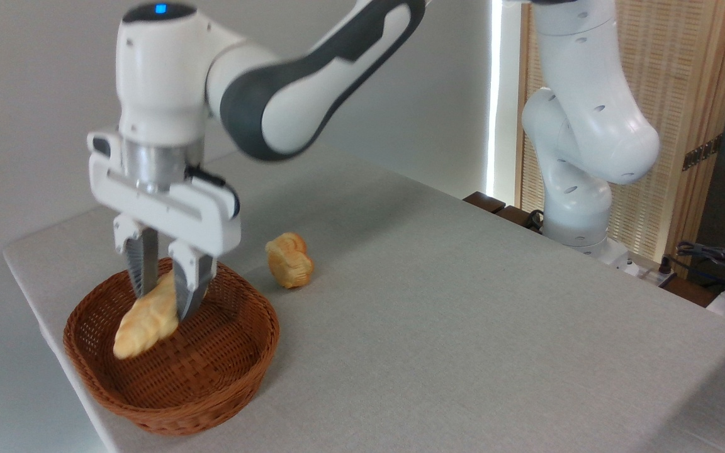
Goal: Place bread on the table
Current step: 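Close the gripper on the croissant and lift it from the basket, then carry the croissant out of the basket beside the round roll, then lower the croissant onto the table and open the gripper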
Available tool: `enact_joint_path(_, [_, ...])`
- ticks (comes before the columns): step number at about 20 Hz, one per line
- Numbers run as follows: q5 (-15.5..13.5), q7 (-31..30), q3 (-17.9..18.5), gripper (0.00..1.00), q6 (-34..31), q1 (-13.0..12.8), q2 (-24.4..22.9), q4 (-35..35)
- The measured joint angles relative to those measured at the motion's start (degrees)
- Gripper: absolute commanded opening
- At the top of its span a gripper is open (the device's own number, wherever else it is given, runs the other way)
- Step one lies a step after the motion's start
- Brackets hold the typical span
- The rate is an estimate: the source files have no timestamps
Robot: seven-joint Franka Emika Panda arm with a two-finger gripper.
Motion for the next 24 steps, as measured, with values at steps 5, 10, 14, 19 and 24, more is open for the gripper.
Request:
enact_joint_path(5, [0.2, 11.4, 0.3, 0.54, -10.4, 0.1, -8.9, -6.5])
enact_joint_path(10, [0.2, 20.8, 0.5, 0.79, -21.6, 0.7, -14.7, -12.7])
enact_joint_path(14, [0.2, 24.1, 0.5, 1.00, -23.5, 0.7, -16.6, -17.6])
enact_joint_path(19, [0.2, 25.6, 0.4, 1.00, -23.5, 0.6, -16.6, -20.0])
enact_joint_path(24, [0.2, 25.7, 0.3, 1.00, -23.5, 0.5, -16.0, -20.2])
